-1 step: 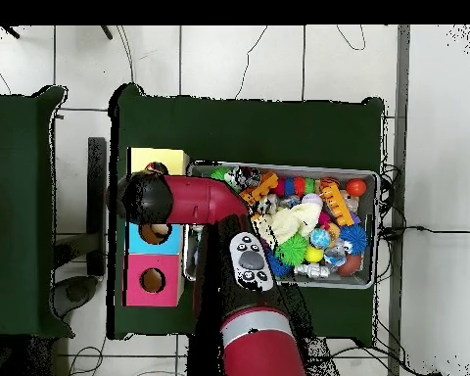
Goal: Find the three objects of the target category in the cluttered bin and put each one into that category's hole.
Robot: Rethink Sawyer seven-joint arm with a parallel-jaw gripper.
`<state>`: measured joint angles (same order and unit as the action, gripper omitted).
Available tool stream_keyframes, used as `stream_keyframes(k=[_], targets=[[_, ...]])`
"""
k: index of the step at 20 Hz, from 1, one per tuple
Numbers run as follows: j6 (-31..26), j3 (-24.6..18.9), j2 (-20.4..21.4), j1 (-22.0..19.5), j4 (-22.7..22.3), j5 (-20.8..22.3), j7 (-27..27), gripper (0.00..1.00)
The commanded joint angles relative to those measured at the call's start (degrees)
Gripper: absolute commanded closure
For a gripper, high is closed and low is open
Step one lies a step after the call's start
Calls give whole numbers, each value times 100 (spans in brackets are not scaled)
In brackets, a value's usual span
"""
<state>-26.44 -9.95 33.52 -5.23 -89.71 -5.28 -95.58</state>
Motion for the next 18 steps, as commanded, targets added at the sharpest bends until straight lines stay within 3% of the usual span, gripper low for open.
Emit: stream_keyframes(k=[1, 4, 12, 18], targets=[[-883, -173, 195, 27, -34, -294, -954, 100], [-1057, -178, 332, 66, -60, -356, -1009, 100], [-888, 29, 171, 241, 116, -279, -1071, 100], [-1052, 633, 25, 555, 565, 26, -1165, 100]])
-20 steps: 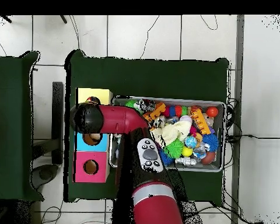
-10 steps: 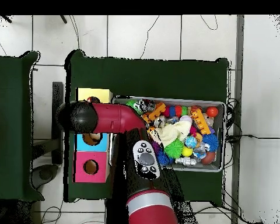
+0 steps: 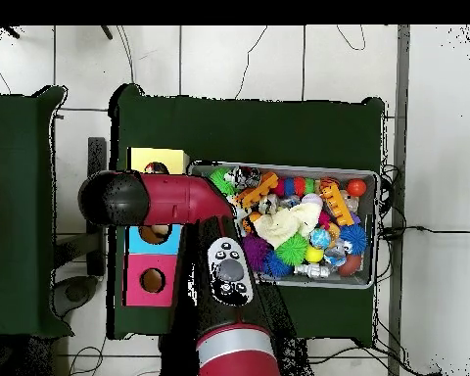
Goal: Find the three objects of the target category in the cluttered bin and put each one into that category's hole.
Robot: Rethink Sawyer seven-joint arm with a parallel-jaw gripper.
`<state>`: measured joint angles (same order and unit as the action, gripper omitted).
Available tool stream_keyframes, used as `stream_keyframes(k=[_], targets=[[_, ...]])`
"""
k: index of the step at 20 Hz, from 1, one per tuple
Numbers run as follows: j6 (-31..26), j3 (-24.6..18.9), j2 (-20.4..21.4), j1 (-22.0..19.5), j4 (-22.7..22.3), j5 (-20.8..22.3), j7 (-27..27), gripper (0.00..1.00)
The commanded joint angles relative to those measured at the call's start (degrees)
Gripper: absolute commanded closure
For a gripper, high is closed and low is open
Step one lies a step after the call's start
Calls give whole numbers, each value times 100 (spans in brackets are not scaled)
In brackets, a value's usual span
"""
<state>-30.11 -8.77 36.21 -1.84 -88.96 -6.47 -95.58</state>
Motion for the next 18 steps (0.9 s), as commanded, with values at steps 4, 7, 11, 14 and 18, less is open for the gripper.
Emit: stream_keyframes(k=[4, 7, 11, 14, 18], targets=[[-834, 863, -289, 375, 772, 329, -1011, 100], [-886, 1035, -290, 475, 823, 425, -936, 100], [-914, 1192, -346, 558, 941, 519, -872, 100], [-883, 1210, -367, 566, 941, 540, -853, 100], [-886, 1248, -486, 605, 1040, 542, -843, 100]])
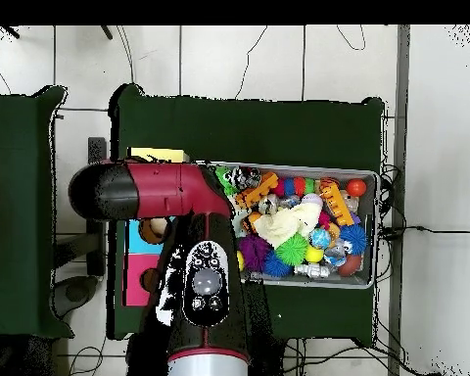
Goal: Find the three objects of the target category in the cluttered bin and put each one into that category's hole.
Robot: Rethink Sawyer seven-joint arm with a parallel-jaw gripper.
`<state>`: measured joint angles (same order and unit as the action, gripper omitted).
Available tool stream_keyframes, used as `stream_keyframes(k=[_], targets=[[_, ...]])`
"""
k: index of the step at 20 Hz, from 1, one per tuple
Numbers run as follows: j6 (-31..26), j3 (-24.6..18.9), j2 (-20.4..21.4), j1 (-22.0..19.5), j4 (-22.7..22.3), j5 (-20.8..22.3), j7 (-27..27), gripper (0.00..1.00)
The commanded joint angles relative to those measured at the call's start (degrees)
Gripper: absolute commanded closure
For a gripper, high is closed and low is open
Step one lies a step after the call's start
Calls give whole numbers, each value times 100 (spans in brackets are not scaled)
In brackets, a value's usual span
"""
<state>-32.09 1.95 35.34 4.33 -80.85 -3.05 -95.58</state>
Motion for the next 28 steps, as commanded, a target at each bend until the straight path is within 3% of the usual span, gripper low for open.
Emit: stream_keyframes(k=[1, 7, 14, 28], targets=[[-636, 163, -417, -18, 194, 188, -838, 100], [-313, 113, -670, -4, 180, 132, -880, 100], [-167, -244, -943, -171, 198, -191, -929, 100], [35, -258, -799, -187, -59, -218, -852, 100]])
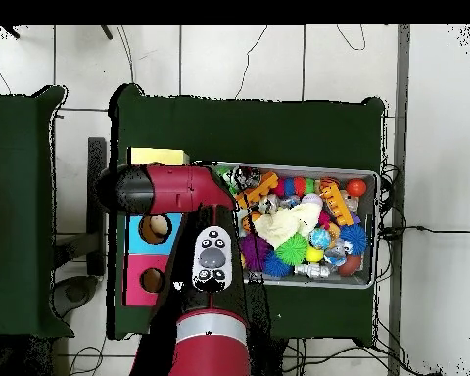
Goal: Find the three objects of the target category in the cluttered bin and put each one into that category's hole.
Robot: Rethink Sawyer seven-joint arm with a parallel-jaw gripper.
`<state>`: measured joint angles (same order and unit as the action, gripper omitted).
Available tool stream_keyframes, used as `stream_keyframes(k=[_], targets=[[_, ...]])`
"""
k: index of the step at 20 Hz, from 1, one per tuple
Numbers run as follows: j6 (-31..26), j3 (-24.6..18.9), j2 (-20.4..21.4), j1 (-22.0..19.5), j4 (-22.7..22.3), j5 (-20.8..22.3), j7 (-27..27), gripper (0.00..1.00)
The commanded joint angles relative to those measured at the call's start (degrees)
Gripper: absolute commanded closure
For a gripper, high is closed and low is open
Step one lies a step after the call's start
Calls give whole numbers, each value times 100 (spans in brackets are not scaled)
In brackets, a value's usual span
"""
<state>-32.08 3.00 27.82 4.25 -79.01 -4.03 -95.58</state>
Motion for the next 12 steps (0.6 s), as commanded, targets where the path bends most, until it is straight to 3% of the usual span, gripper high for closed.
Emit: stream_keyframes(k=[1, 7, 12], targets=[[11, -321, 22, -159, -272, -110, -869, 100], [-396, -367, 706, -231, -621, -205, -730, 100], [-552, -361, 740, -222, -561, -230, -752, 100]])
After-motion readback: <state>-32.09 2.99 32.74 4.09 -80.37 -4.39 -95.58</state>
